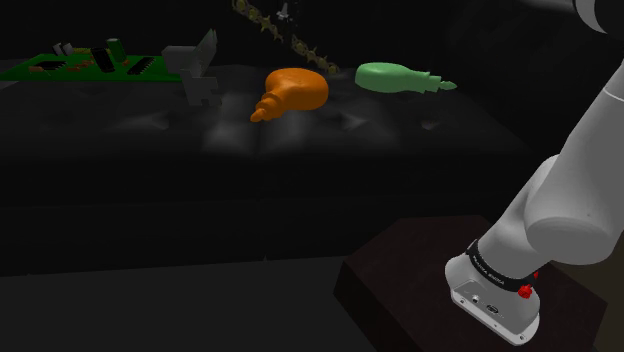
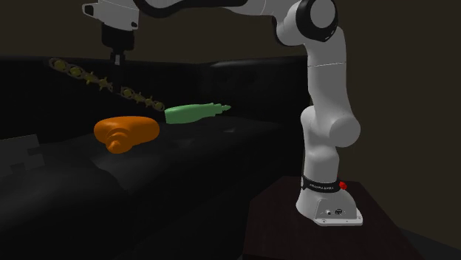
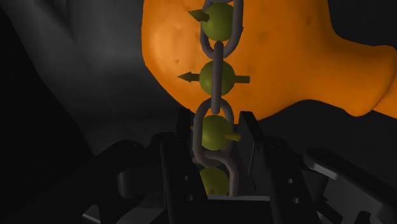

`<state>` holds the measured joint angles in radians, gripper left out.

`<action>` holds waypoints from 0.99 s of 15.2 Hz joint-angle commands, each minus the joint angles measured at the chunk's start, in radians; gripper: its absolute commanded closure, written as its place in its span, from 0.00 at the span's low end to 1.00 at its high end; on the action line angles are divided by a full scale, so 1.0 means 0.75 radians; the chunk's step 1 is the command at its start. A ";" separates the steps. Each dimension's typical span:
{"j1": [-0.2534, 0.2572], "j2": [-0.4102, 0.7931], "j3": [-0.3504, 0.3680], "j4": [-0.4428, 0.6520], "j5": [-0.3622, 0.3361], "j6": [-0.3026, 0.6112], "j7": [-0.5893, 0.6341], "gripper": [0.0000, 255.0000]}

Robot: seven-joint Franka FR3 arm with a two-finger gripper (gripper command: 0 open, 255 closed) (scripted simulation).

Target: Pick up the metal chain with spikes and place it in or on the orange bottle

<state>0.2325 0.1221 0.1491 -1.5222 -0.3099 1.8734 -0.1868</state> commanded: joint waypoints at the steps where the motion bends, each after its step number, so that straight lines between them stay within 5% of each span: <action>1: 0.000 0.000 0.000 -0.001 0.000 0.001 0.000 1.00; 4: 0.000 0.000 0.000 -0.001 0.000 0.001 0.000 1.00; 5: 0.000 0.000 0.000 -0.001 0.000 0.001 0.000 0.00; 10: 0.000 0.000 0.000 -0.001 0.000 0.001 0.000 0.00; 15: 0.023 -0.011 0.017 0.146 0.002 -0.160 -0.009 0.00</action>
<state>0.2483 0.1128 0.1607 -1.4277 -0.3080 1.7687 -0.1921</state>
